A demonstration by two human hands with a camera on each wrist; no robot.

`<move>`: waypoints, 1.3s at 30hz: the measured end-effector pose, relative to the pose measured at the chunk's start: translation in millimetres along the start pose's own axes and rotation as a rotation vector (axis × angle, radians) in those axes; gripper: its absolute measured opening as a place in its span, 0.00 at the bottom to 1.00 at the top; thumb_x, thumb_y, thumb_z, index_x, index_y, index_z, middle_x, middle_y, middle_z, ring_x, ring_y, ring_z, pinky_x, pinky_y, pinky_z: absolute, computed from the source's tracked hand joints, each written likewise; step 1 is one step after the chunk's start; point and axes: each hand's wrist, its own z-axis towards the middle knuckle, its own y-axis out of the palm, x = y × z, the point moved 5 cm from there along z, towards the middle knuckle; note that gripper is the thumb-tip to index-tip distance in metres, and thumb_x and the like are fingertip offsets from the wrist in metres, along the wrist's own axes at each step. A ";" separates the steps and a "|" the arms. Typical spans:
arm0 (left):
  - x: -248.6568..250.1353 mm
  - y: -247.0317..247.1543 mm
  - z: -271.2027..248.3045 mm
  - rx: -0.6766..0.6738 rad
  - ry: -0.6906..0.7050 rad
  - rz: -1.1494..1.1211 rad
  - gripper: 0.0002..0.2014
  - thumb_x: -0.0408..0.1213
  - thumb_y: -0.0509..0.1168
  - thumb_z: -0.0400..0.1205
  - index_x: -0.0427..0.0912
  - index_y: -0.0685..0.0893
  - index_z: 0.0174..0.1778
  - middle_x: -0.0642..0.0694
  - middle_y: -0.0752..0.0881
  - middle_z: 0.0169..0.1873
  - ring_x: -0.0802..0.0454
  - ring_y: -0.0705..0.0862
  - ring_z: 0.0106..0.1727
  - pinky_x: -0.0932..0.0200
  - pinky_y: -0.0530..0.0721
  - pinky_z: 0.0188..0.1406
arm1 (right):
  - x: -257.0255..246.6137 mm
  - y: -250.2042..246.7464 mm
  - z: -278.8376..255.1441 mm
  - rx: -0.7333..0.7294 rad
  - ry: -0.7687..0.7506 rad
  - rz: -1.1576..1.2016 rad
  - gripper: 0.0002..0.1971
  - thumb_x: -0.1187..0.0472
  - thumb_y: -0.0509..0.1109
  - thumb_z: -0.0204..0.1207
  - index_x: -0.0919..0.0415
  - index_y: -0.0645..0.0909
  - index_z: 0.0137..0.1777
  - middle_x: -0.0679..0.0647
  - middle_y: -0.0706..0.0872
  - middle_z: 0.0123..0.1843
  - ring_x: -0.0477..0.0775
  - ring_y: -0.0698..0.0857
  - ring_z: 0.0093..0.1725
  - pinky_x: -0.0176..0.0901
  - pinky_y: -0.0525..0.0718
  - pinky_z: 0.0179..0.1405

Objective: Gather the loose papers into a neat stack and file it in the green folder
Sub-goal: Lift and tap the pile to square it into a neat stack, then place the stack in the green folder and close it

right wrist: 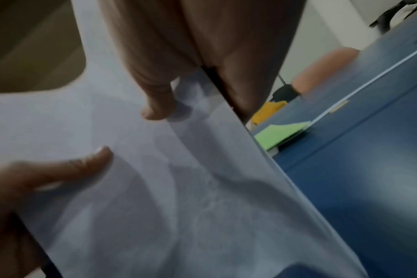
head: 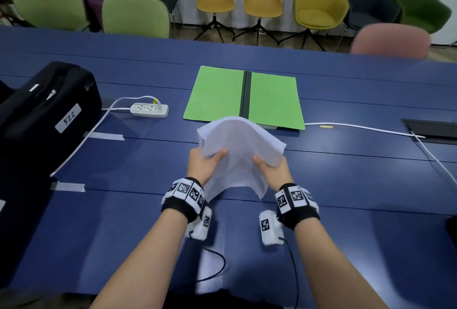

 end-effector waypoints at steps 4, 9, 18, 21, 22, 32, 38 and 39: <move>-17.5 -3.5 5.3 -0.019 -0.026 0.073 0.06 0.33 0.76 0.73 0.41 0.87 0.43 0.44 0.88 0.42 0.49 0.87 0.45 0.56 0.84 0.51 | 14.7 -4.2 14.8 0.115 0.081 -0.089 0.16 0.45 0.75 0.65 0.58 0.84 0.41 0.59 0.89 0.47 0.60 0.87 0.49 0.56 0.86 0.54; -17.3 -11.0 3.2 -0.100 -0.052 0.058 0.12 0.43 0.76 0.73 0.38 0.87 0.35 0.49 0.88 0.29 0.57 0.85 0.28 0.67 0.81 0.26 | 10.3 -23.1 33.9 0.117 0.109 0.125 0.04 0.61 0.74 0.74 0.58 0.85 0.38 0.48 0.91 0.32 0.49 0.89 0.31 0.49 0.87 0.44; -74.6 -7.8 3.8 -0.186 -0.197 0.185 0.08 0.34 0.67 0.82 0.37 0.86 0.55 0.45 0.88 0.48 0.50 0.87 0.47 0.60 0.86 0.51 | 61.5 -22.3 56.6 0.118 0.302 0.054 0.15 0.57 0.78 0.70 0.63 0.85 0.55 0.59 0.89 0.49 0.58 0.88 0.45 0.51 0.86 0.49; -102.6 -21.9 16.7 -0.126 -0.310 0.240 0.12 0.35 0.67 0.81 0.35 0.86 0.58 0.41 0.88 0.53 0.44 0.86 0.56 0.50 0.81 0.63 | 83.2 -26.5 66.4 0.059 0.396 -0.033 0.09 0.60 0.74 0.73 0.60 0.83 0.51 0.58 0.87 0.38 0.51 0.85 0.28 0.42 0.88 0.33; -111.1 -28.2 22.4 -0.100 -0.335 0.256 0.13 0.36 0.67 0.81 0.34 0.85 0.59 0.41 0.88 0.54 0.43 0.85 0.56 0.50 0.81 0.64 | 87.4 -31.8 71.9 0.074 0.428 -0.025 0.07 0.65 0.72 0.75 0.60 0.81 0.53 0.57 0.84 0.35 0.46 0.83 0.21 0.36 0.84 0.24; -156.3 -55.6 59.7 0.014 -0.544 0.372 0.17 0.39 0.69 0.79 0.31 0.84 0.59 0.39 0.87 0.58 0.40 0.84 0.61 0.46 0.80 0.67 | 86.6 -70.3 178.7 0.331 0.456 0.001 0.13 0.68 0.65 0.79 0.59 0.74 0.62 0.61 0.80 0.38 0.49 0.79 0.24 0.34 0.77 0.15; -156.2 -55.6 62.7 -0.048 -0.556 0.311 0.13 0.37 0.69 0.80 0.34 0.85 0.57 0.40 0.87 0.56 0.41 0.85 0.60 0.47 0.81 0.65 | 78.1 -93.6 207.4 0.532 0.578 -0.182 0.27 0.52 0.55 0.85 0.63 0.58 0.80 0.59 0.71 0.77 0.62 0.72 0.75 0.48 0.68 0.73; -154.4 -54.8 62.8 -0.055 -0.556 0.291 0.11 0.36 0.69 0.80 0.36 0.85 0.56 0.40 0.87 0.56 0.42 0.85 0.59 0.48 0.81 0.63 | 68.5 -91.2 206.5 0.554 0.580 -0.186 0.27 0.51 0.55 0.85 0.64 0.59 0.79 0.60 0.72 0.76 0.61 0.73 0.74 0.48 0.68 0.72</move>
